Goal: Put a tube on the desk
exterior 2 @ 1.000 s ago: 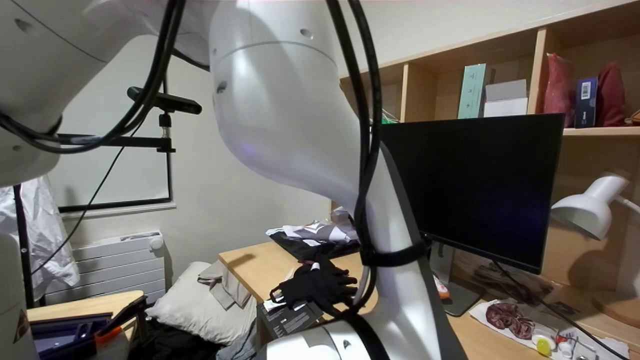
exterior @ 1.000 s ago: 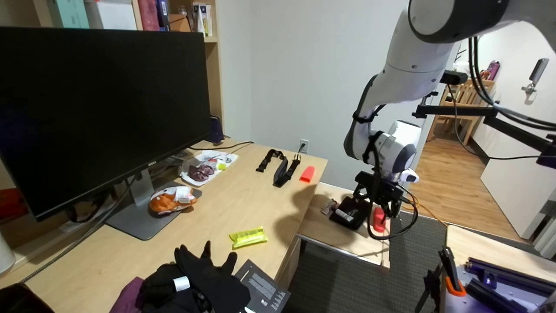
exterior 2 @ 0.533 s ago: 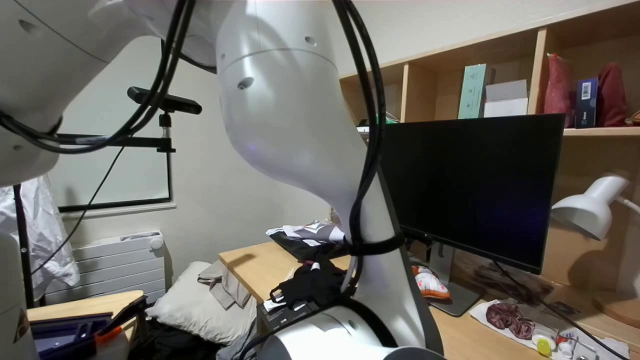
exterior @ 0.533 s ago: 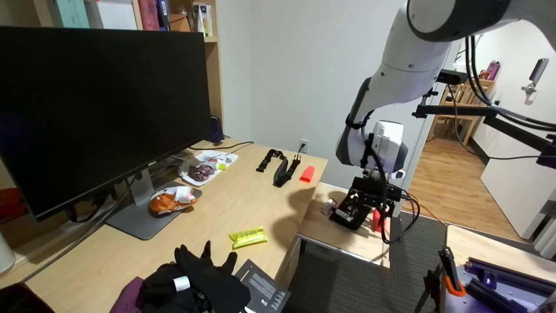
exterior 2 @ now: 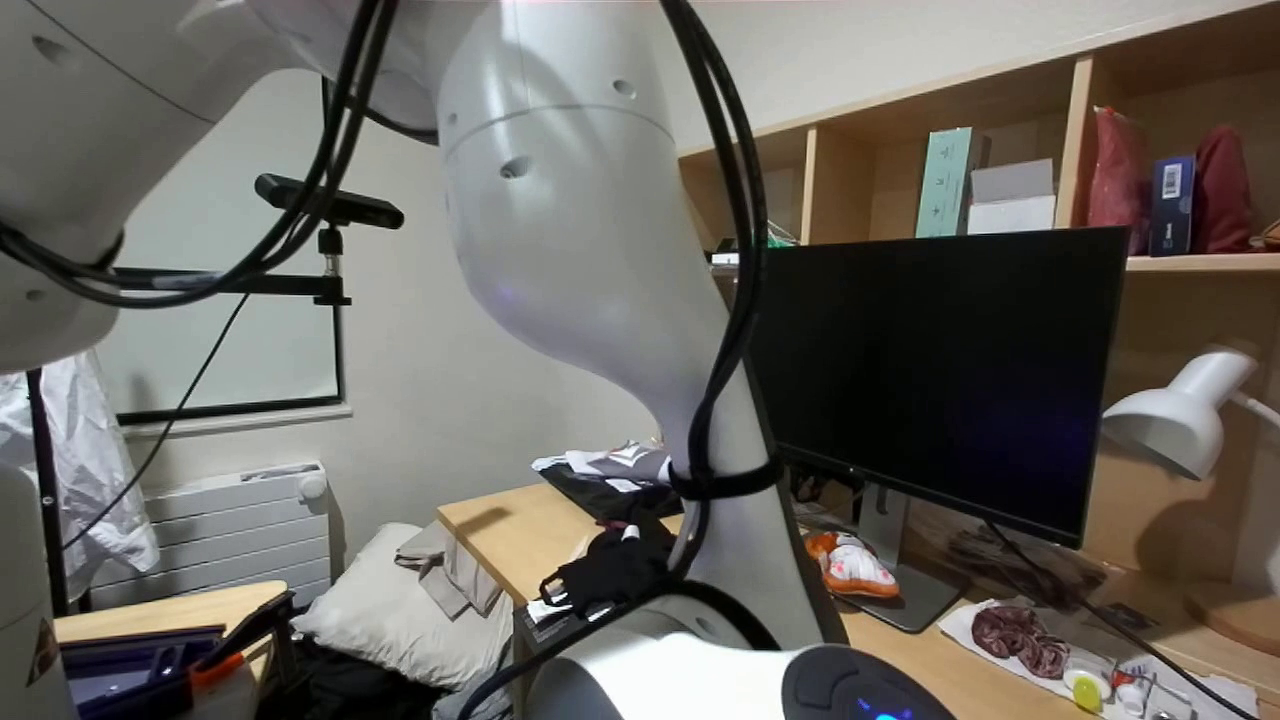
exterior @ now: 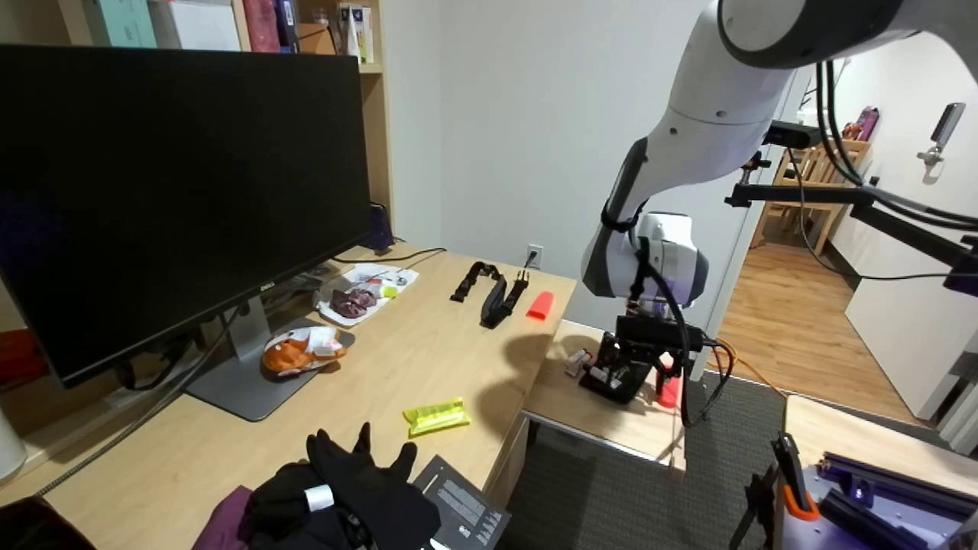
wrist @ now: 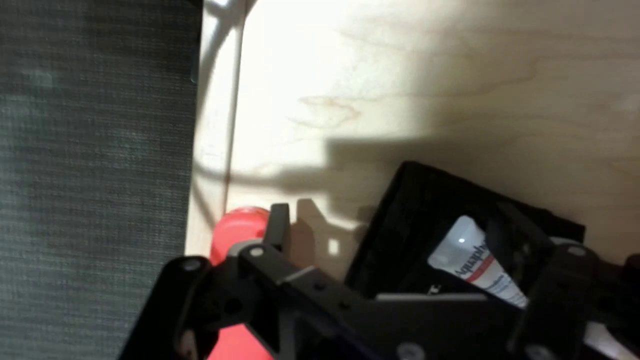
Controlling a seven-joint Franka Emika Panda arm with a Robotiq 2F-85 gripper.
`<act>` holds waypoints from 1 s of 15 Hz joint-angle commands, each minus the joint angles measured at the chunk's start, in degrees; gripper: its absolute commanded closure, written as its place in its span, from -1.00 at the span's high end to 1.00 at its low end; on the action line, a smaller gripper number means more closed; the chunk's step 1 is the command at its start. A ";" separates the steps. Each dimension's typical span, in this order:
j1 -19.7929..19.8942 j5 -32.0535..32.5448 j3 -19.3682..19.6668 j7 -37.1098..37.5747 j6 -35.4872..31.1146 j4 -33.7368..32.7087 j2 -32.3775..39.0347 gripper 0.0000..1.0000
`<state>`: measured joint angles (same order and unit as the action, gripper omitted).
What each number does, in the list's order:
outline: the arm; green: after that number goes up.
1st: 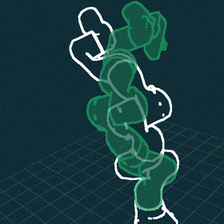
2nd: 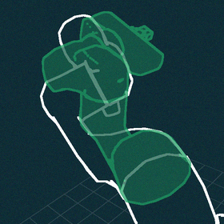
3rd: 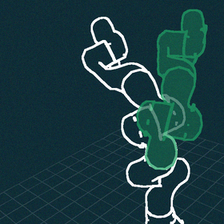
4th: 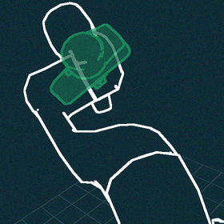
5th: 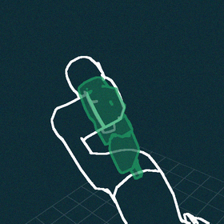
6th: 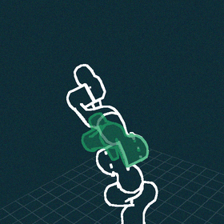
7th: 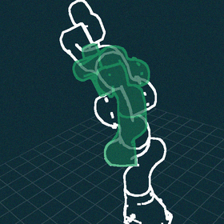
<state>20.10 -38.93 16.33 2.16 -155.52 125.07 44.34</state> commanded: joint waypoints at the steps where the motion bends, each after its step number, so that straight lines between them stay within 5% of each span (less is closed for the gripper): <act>1: 2.91 2.69 -5.76 -5.41 -8.25 0.64 -1.59 1.00; 4: 7.55 2.98 -13.07 -10.13 -17.22 -0.52 -1.19 1.00; 6: 8.05 1.84 -14.64 -14.01 -19.88 -1.76 0.24 1.00; 9: 6.69 4.15 -12.95 -16.73 -19.78 -1.79 1.07 1.00; 15: 6.02 21.75 -9.36 -10.95 -18.55 -1.90 2.90 1.00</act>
<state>26.33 -23.04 5.57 -10.80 -174.20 123.41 46.34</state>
